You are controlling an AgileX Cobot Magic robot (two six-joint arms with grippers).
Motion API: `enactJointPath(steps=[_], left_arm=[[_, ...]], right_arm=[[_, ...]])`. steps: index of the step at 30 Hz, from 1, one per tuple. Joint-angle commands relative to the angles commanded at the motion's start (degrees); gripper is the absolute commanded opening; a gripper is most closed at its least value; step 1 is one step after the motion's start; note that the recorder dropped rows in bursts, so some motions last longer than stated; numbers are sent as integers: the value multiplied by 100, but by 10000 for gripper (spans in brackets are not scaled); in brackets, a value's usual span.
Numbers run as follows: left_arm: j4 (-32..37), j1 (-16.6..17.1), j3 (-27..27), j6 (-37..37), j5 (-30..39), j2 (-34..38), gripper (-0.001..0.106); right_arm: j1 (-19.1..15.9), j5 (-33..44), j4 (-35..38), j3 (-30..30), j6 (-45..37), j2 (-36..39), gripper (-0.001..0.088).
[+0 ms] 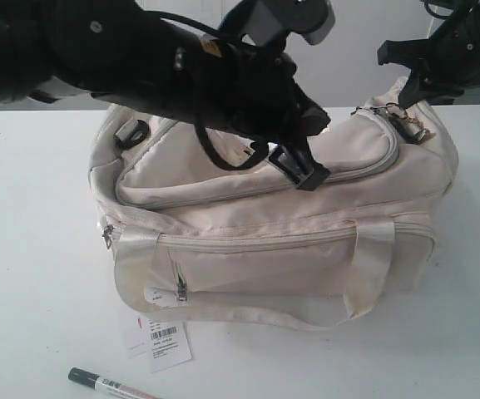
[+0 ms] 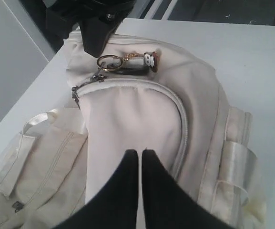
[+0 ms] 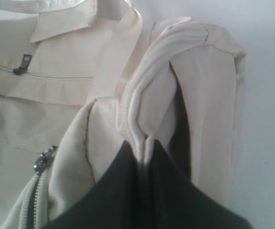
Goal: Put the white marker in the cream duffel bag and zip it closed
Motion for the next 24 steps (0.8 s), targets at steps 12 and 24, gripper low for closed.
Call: enactJointPath(steps=[12, 24], left_arm=[[84, -162, -1198, 300, -348, 1115, 434], [258, -366, -2134, 1589, -758, 2104, 573]], right_arm=[[0, -25, 0, 0, 1, 0, 0], [0, -99, 0, 0, 1, 0, 0]])
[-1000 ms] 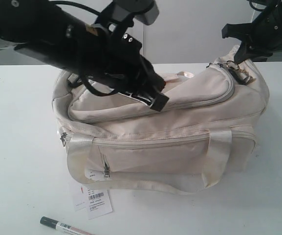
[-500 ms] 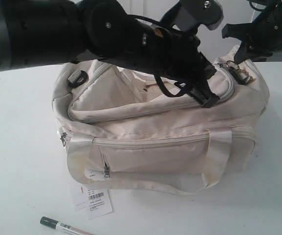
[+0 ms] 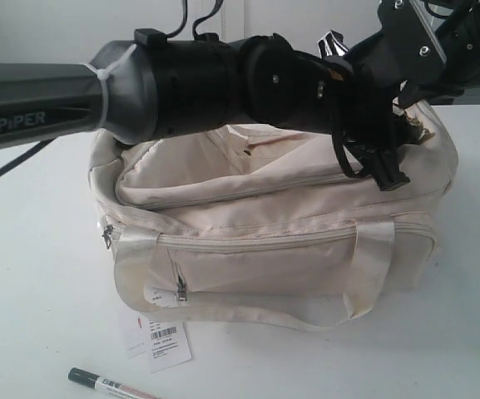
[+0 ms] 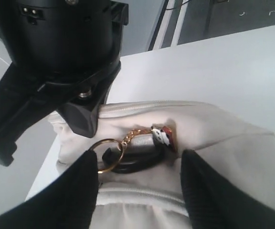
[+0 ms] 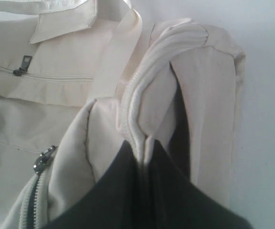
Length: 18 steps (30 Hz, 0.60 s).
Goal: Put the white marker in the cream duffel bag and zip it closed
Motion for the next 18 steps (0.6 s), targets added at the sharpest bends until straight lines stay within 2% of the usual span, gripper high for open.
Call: enactJointPath(steps=[6, 9, 18], left_arm=[[84, -10, -78, 391, -479, 206, 573], [93, -10, -93, 597, -477, 270, 573], [109, -10, -93, 494, -231, 376, 579]], right_arm=[[0, 0, 0, 0, 0, 0, 0], [0, 0, 0, 0, 0, 0, 0], [0, 0, 0, 0, 0, 0, 0]])
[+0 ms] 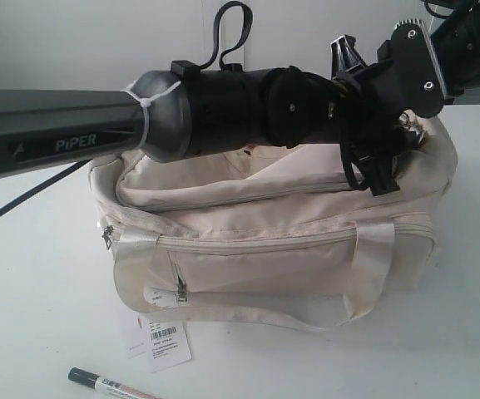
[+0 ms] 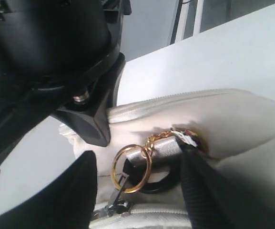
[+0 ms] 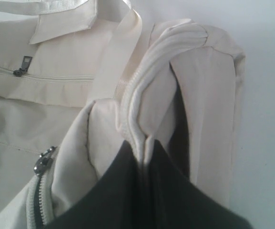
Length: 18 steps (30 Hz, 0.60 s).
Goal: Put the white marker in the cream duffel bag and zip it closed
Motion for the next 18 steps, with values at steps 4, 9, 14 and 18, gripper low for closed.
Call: enactJointPath(steps=[4, 9, 14, 18], left_arm=[[-149, 0, 0, -643, 144, 51, 579], [-150, 0, -3, -1067, 45, 101, 579], [-150, 0, -3, -1067, -103, 187, 579], [-150, 0, -3, -1067, -234, 279, 568]], right_arm=[[0, 0, 0, 0, 0, 0, 0], [0, 0, 0, 0, 0, 0, 0], [0, 0, 0, 0, 0, 0, 0], [0, 0, 0, 0, 0, 0, 0]])
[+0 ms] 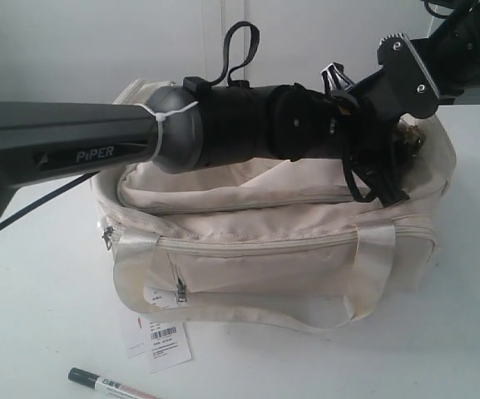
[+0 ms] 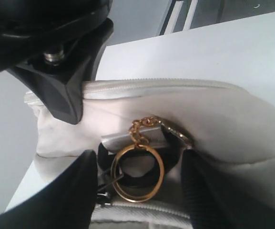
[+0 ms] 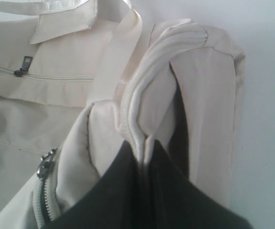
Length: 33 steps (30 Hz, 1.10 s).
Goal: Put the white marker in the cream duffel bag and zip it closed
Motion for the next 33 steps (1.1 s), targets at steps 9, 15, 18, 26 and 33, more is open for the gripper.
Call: enactJointPath(steps=[9, 15, 18, 26, 33], left_arm=[[131, 0, 0, 245, -56, 47, 17], [131, 0, 0, 265, 129, -67, 0], [131, 0, 0, 250, 180, -197, 0], [131, 0, 0, 250, 618, -490, 0], [131, 0, 0, 217, 794, -586, 0]], right_arm=[[0, 0, 0, 0, 0, 0, 0], [0, 0, 0, 0, 0, 0, 0], [0, -12, 0, 0, 0, 0, 0], [0, -12, 0, 0, 0, 0, 0], [0, -12, 0, 0, 0, 0, 0]])
